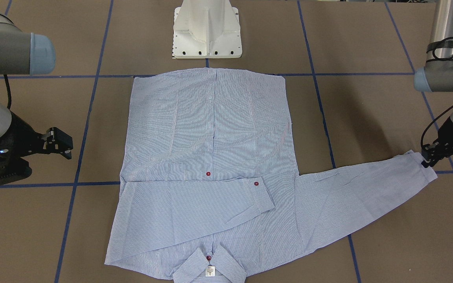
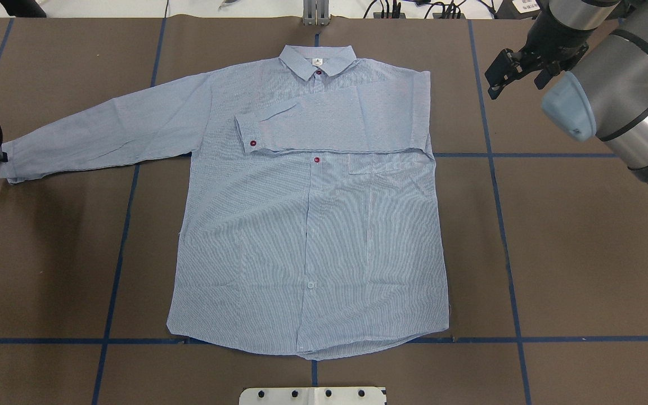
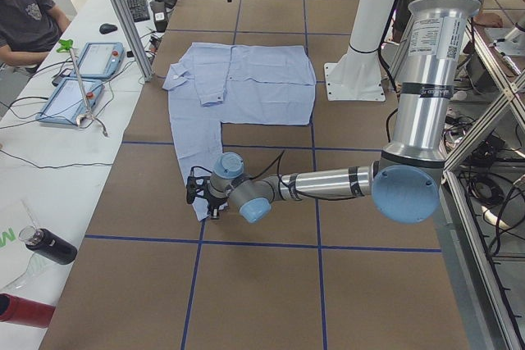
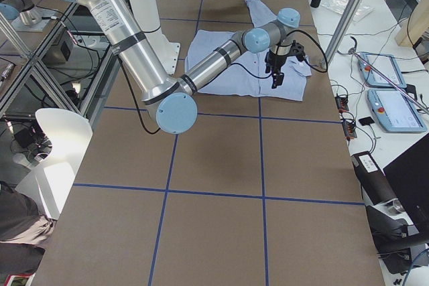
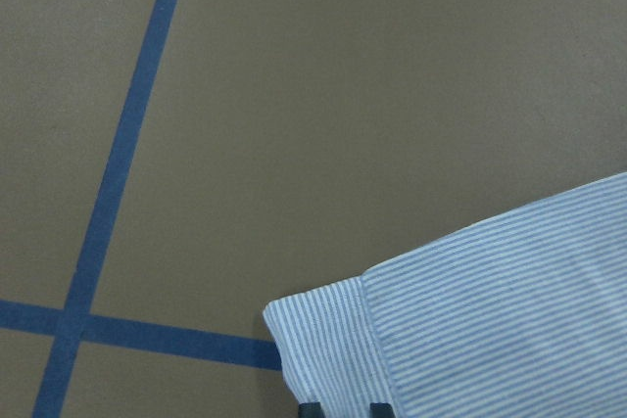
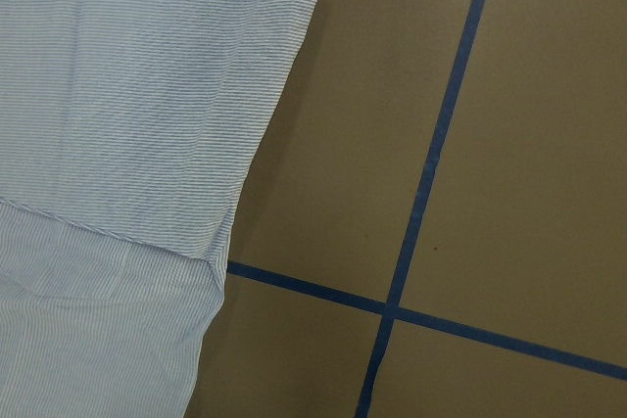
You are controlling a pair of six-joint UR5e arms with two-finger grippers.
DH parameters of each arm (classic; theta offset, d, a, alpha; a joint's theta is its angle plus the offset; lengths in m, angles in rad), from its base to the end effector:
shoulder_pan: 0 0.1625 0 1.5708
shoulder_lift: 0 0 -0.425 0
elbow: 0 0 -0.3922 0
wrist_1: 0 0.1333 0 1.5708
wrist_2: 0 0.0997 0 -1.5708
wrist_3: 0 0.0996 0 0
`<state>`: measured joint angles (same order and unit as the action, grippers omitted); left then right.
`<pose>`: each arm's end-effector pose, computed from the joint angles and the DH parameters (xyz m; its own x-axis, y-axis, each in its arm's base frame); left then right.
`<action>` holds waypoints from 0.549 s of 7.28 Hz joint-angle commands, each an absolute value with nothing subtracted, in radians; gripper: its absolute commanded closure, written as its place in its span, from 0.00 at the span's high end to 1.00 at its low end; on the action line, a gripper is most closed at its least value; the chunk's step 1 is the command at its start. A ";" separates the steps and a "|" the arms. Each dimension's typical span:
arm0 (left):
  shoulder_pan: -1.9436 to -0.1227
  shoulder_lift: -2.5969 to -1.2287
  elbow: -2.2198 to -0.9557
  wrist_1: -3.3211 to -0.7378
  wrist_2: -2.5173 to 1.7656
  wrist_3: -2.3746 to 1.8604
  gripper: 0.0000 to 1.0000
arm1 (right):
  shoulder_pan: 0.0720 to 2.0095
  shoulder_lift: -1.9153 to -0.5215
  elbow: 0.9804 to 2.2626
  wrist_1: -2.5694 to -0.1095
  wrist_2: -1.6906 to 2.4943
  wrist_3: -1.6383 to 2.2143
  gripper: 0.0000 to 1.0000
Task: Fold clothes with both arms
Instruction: 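Lower the left gripper onto the sleeve cuff and close on it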
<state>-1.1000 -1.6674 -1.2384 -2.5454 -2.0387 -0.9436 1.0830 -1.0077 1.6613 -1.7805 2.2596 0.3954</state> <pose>0.1734 -0.5355 0.6757 0.6575 -0.1370 -0.7409 0.3357 0.9336 0.1252 -0.2481 -0.6170 0.3100 0.6743 -0.2492 0.6951 0.1772 0.9684 0.1752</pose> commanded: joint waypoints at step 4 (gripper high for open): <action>-1.100 -1.664 -1.238 -2.533 -2.039 -0.943 0.29 | 1.085 -1.006 1.661 -1.781 2.260 0.396 1.00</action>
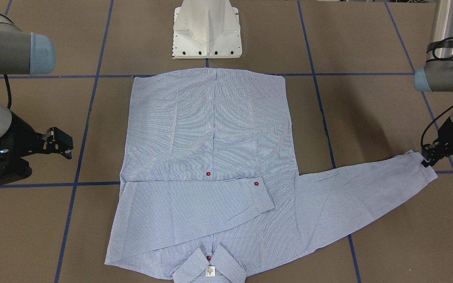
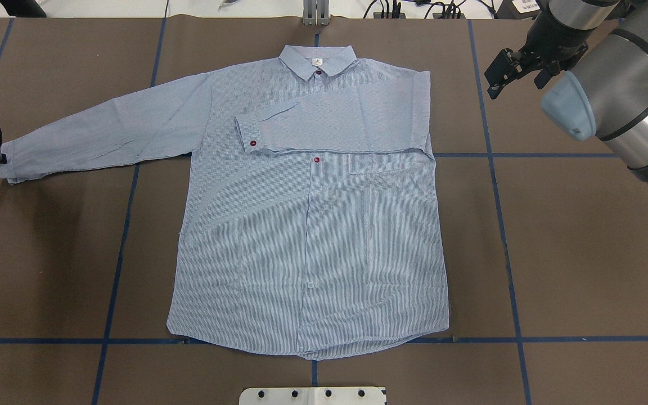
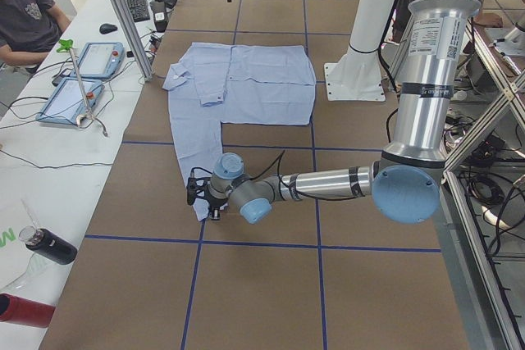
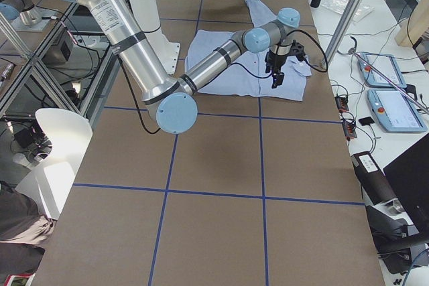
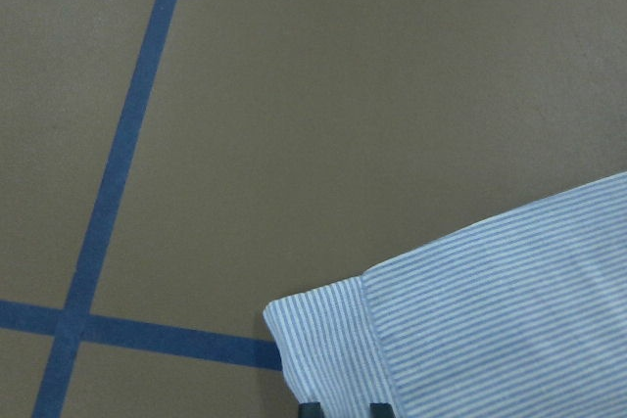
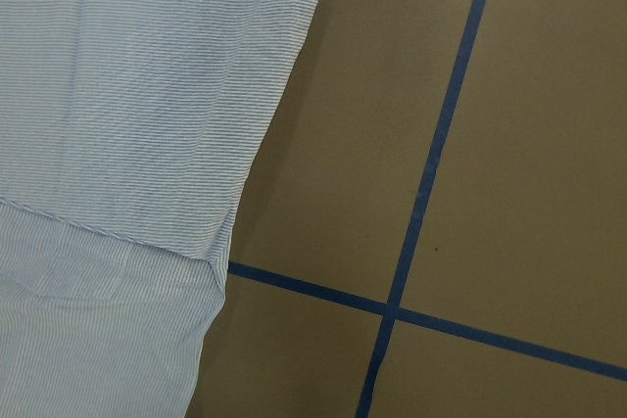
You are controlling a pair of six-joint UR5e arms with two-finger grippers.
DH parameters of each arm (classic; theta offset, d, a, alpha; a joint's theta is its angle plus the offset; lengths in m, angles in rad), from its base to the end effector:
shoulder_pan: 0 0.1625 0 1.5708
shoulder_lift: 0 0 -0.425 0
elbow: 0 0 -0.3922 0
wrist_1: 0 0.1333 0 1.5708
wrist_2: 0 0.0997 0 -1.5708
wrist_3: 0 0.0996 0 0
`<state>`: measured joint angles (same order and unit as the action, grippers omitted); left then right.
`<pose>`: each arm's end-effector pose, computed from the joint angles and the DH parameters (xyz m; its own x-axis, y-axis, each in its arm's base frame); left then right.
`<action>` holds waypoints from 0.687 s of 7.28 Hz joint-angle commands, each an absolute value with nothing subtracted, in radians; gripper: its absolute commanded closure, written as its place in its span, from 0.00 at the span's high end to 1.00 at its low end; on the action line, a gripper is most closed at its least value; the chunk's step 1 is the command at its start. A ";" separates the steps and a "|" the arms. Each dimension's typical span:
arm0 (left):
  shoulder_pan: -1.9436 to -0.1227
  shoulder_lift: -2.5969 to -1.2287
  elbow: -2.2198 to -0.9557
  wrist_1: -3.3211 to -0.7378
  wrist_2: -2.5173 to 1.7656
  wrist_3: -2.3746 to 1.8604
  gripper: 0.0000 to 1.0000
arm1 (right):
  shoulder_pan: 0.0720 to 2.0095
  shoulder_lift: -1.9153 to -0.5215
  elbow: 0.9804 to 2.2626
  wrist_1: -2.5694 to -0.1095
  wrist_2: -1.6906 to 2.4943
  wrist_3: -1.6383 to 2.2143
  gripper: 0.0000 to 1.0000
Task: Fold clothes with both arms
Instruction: 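Lower the left gripper onto the sleeve cuff and close on it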
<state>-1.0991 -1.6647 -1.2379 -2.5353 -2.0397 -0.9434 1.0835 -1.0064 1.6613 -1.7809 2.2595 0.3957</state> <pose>0.1733 -0.5340 0.6788 0.6617 -0.1448 -0.7356 0.3334 0.9356 0.1158 -0.2479 -0.6173 0.3092 0.6743 -0.2491 0.6952 0.1764 0.9685 0.1759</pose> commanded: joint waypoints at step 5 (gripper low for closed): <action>-1.100 -1.645 -1.267 -2.536 -2.045 -0.943 0.00 | 1.092 -1.009 1.672 -1.782 2.260 0.396 1.00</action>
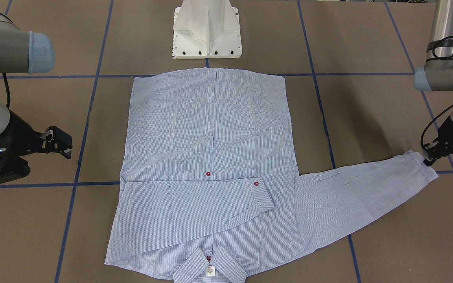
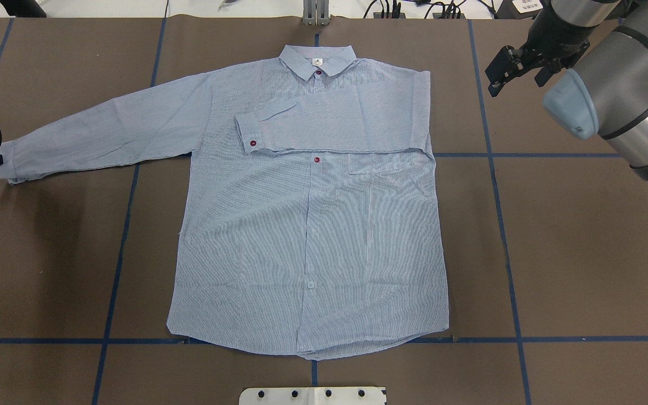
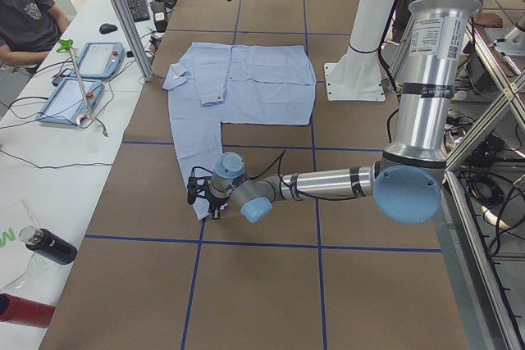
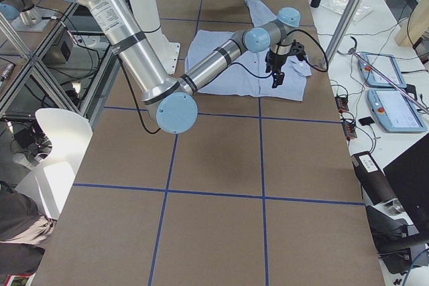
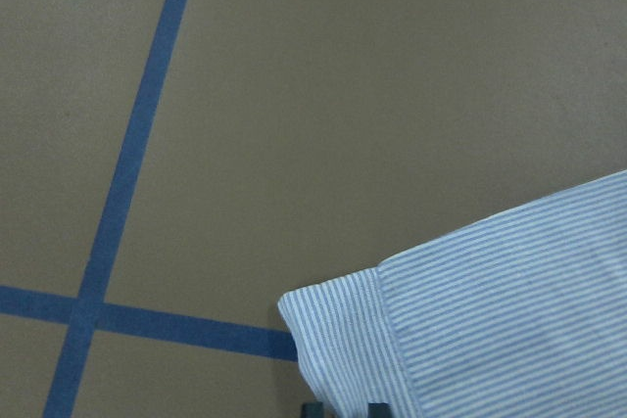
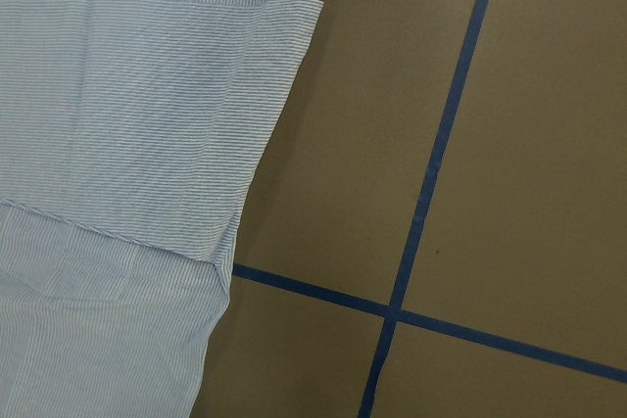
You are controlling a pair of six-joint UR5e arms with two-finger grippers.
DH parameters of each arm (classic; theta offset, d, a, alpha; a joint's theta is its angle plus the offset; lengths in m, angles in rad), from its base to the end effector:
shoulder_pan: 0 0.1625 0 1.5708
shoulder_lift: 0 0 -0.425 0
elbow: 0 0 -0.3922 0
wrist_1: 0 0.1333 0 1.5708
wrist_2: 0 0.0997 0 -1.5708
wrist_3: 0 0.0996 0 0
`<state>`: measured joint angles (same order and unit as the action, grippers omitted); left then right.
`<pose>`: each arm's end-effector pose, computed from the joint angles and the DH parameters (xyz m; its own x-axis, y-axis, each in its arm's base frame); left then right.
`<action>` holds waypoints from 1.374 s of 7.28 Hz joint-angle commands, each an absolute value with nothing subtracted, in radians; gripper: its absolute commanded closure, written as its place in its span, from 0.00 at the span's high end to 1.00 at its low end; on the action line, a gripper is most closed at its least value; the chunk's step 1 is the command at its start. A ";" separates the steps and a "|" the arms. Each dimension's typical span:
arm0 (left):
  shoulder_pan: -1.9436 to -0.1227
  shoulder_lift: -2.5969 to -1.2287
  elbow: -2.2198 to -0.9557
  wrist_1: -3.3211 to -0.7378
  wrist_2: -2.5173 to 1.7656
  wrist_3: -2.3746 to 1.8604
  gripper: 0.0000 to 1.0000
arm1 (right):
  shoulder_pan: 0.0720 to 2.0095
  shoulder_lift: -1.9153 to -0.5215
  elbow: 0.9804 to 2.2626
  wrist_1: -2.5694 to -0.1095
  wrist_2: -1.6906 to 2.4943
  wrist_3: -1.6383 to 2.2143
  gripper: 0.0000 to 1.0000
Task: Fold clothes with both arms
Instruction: 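Lower the left gripper onto the sleeve cuff and close on it, then lift the sleeve with the left gripper and carry it toward the collar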
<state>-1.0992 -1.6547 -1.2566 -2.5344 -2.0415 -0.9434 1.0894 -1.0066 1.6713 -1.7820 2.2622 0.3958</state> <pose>0.1718 -0.5309 0.6747 0.6584 -0.1394 -0.7397 0.3330 0.9353 0.1202 -0.2434 -0.6166 0.3050 0.6711 -0.2504 0.6978 0.1707 0.9681 0.1833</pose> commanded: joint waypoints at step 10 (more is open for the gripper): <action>-1.002 -2.058 -1.763 -1.657 -2.154 -1.128 0.00 | 1.143 -1.310 1.848 -1.770 2.260 0.382 1.00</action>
<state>-1.0572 -1.9820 -1.7861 -1.6739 -2.1559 -1.0343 1.1373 -1.2528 1.7961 -1.7716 2.2610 0.3815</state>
